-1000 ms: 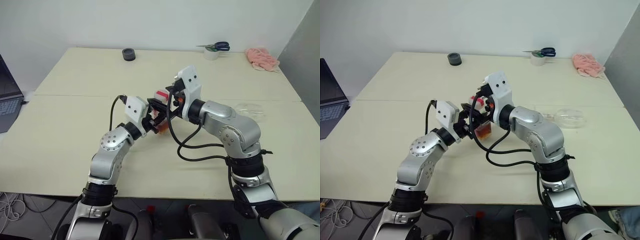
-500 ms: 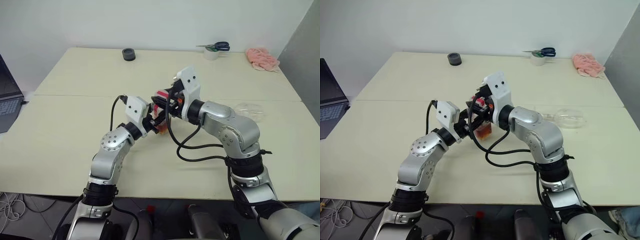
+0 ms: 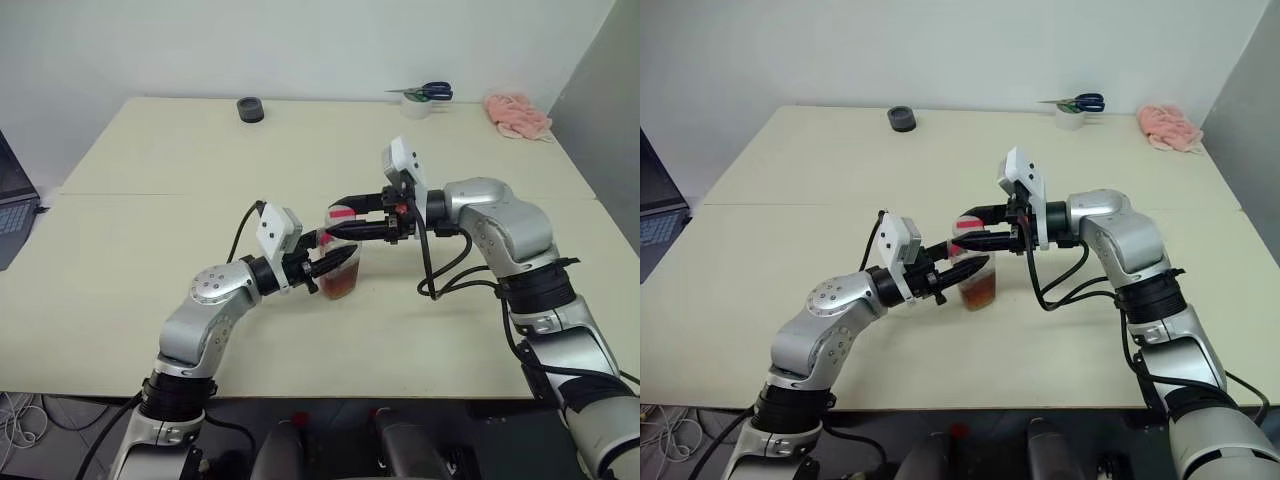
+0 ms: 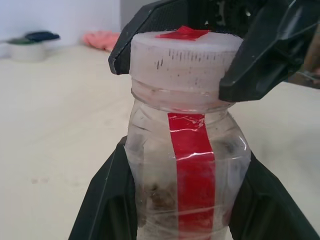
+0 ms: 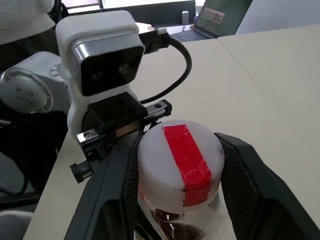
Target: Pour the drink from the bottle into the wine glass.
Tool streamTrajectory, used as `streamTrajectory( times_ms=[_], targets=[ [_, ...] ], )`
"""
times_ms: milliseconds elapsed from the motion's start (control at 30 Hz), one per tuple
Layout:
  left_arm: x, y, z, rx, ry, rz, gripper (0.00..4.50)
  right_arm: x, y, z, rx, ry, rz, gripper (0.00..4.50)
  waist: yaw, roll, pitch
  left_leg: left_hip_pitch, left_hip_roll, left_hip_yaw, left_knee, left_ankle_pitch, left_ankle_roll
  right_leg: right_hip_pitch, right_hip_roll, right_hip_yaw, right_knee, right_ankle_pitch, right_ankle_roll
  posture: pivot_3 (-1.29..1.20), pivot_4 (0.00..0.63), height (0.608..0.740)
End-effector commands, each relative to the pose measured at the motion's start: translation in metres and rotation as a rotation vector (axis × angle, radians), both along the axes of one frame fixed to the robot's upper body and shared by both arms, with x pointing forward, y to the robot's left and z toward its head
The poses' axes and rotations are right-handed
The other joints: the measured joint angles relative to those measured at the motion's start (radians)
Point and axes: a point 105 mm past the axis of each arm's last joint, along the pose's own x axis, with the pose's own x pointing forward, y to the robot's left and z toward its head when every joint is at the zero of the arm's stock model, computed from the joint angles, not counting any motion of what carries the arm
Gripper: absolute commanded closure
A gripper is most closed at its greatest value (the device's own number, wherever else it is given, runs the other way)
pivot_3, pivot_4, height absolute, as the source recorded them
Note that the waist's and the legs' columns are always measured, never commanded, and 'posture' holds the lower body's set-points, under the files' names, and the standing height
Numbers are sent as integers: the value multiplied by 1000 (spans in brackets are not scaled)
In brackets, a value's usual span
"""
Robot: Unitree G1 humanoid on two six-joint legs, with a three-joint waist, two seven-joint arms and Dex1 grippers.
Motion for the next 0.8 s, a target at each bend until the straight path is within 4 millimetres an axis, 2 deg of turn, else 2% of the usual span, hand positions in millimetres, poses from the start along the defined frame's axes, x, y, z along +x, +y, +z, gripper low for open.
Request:
streamTrajectory(
  times_ms=[33,67,133,167,267,333,500,633,800],
  targets=[
    [-7,4,30,-35,-107,-21,2732,-11,5,12,13,-72,67,2561,0,0,0,0,0,0,0,0,0,0,0,0,0,0,0,0,150,740],
    [-6,5,30,-28,-115,-14,2732,-12,5,24,77,-55,51,2561,0,0,0,0,0,0,0,0,0,0,0,0,0,0,0,0,150,740],
    [-3,7,31,-24,-138,-2,2733,-15,3,43,163,-56,29,1847,1,0,0,-1,0,0,0,0,0,0,-1,0,0,0,0,0,150,740],
    [-2,7,32,-24,-145,0,2733,-17,2,46,170,-61,23,1611,1,0,0,-1,-1,0,0,0,0,0,-1,0,0,0,0,0,150,740],
    [2,5,30,-7,-165,-10,2734,-16,1,60,212,-150,-120,536,6,0,0,-1,-1,0,0,0,0,0,-2,0,-1,0,0,0,150,740],
    [5,4,31,-13,-176,-16,2734,-16,0,63,226,-164,-204,523,8,0,0,-1,-1,0,0,0,0,0,-2,0,0,0,0,0,150,740],
    [13,-3,32,-28,-180,-41,2734,-3,-8,43,160,-160,-508,523,18,0,0,-1,-1,0,1,0,0,0,-2,0,0,0,0,0,150,740],
    [17,-10,32,-31,-190,-63,2734,-14,-11,40,186,-111,-579,523,21,0,0,-1,-2,1,1,0,0,-1,-2,1,0,0,0,0,150,740],
    [23,-14,33,-35,-200,-76,2734,-18,-15,37,184,-90,-661,523,21,0,0,-2,-2,1,0,0,0,-1,-2,1,0,0,0,0,150,740]
  ],
)
